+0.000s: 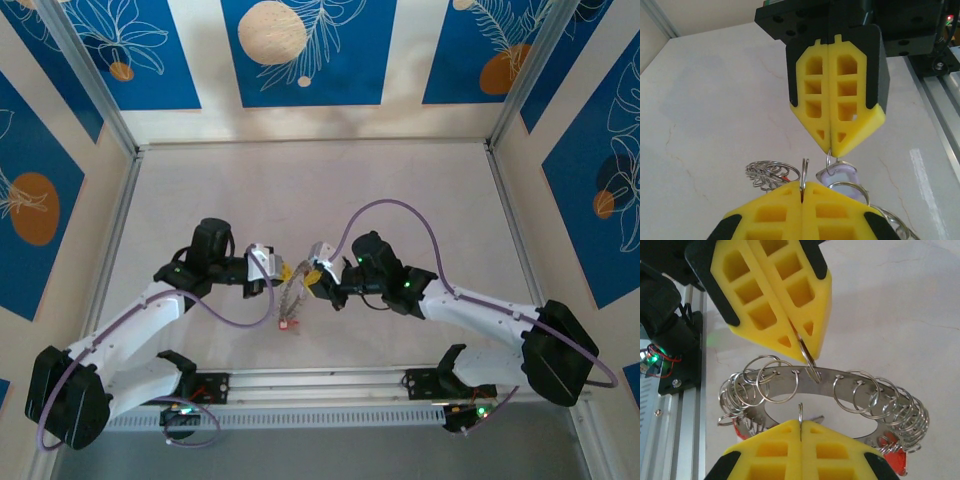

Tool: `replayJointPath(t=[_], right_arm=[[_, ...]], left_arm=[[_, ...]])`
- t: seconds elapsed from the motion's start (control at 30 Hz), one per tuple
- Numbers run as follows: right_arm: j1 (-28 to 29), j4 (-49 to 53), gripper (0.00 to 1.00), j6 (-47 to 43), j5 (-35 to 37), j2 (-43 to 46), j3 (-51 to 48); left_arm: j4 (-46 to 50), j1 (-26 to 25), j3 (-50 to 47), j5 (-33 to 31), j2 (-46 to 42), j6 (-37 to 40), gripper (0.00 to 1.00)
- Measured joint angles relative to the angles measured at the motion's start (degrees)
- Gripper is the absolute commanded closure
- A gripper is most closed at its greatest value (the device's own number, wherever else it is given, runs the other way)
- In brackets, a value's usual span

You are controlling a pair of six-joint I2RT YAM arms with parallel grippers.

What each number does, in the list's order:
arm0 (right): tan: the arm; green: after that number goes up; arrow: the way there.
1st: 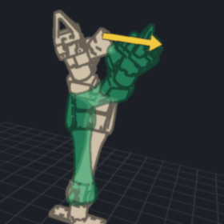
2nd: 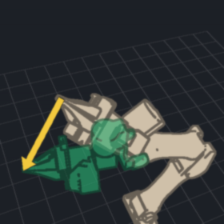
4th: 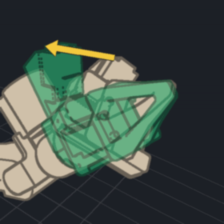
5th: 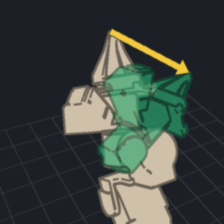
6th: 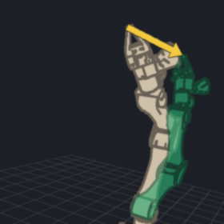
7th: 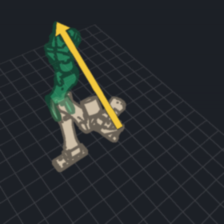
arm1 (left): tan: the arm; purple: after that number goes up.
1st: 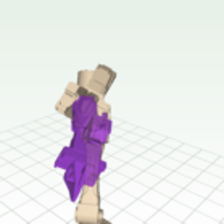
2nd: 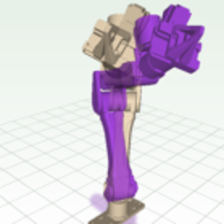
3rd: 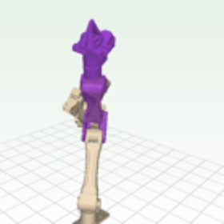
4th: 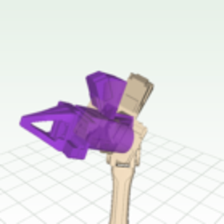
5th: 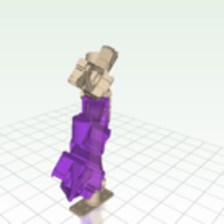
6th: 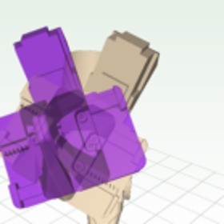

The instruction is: Put the keys on the keyring

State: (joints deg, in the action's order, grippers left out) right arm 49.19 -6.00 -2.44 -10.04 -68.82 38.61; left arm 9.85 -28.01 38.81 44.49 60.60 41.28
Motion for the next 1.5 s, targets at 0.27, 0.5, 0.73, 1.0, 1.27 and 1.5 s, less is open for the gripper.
replayJointPath(t=[0.27,0.5,0.73,1.0,1.27,1.5], right_arm=[[0.2,-2.8,1.0,3.3,1.1,-0.8,0.8],[0.2,-3.7,1.0,5.2,1.8,-1.4,0.8],[0.2,-3.8,1.0,7.2,2.2,-1.6,0.8],[-0.2,-4.1,1.0,8.2,2.1,-1.6,0.8],[-0.7,-5.6,1.0,8.9,1.9,-1.5,0.8],[-0.9,-5.5,1.0,9.5,2.1,-1.6,0.8]], left_arm=[[-0.6,-0.5,-0.1,-1.8,0.0,-0.5,1.0],[-0.6,-1.2,-0.1,-3.0,0.0,-0.4,1.0],[-0.6,-1.7,-0.1,-4.2,0.0,-0.4,1.0],[-0.6,-2.1,-0.1,-5.8,0.6,-0.4,1.0],[-0.6,-2.2,-0.1,-7.1,0.8,-0.4,1.0],[-0.6,-2.3,-0.1,-7.5,0.8,-0.8,1.0]])
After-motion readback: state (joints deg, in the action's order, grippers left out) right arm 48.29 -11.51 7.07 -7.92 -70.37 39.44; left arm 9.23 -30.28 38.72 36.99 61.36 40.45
